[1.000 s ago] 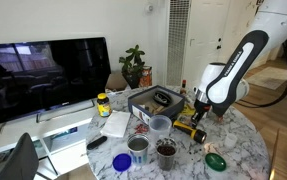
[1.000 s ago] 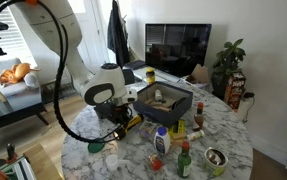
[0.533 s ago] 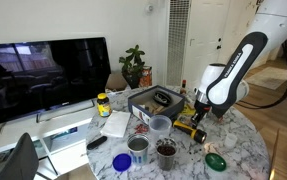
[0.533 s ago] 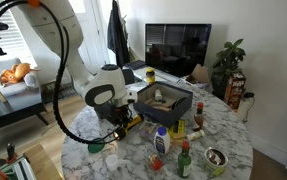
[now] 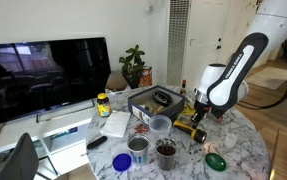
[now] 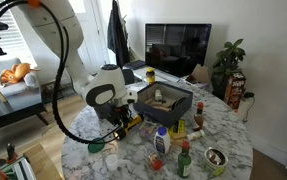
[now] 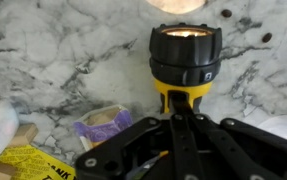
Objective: Turn off the torch light
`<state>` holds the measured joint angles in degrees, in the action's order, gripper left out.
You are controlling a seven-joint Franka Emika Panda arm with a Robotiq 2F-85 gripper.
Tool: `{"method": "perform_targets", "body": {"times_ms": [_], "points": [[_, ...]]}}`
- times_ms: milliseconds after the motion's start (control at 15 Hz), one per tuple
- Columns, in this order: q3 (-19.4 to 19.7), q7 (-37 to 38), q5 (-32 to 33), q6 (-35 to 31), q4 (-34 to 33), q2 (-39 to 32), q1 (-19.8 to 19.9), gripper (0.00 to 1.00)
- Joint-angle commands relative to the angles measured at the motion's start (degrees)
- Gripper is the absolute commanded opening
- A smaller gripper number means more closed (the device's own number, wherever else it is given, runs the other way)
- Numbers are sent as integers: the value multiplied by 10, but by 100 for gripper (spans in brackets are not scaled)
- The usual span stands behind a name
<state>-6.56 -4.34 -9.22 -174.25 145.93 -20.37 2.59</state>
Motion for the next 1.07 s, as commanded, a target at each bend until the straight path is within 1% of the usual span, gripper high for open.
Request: {"method": "perform_targets", "body": {"times_ms": [0,133,467,533,600,867,1000], "points": [[1,23,11,-11,-16,-30,-8,0],[-3,24,9,-10,-19,-35,-6,0],[47,54,39,-6,-28,-48,-51,0],[49,59,42,-5,-31,-52,-55,0],[48,62,42,-3,-34,-54,-56,0],[20,56,28,1,-43,-62,-36,0],[18,55,27,3,-45,-65,-35,0]]}}
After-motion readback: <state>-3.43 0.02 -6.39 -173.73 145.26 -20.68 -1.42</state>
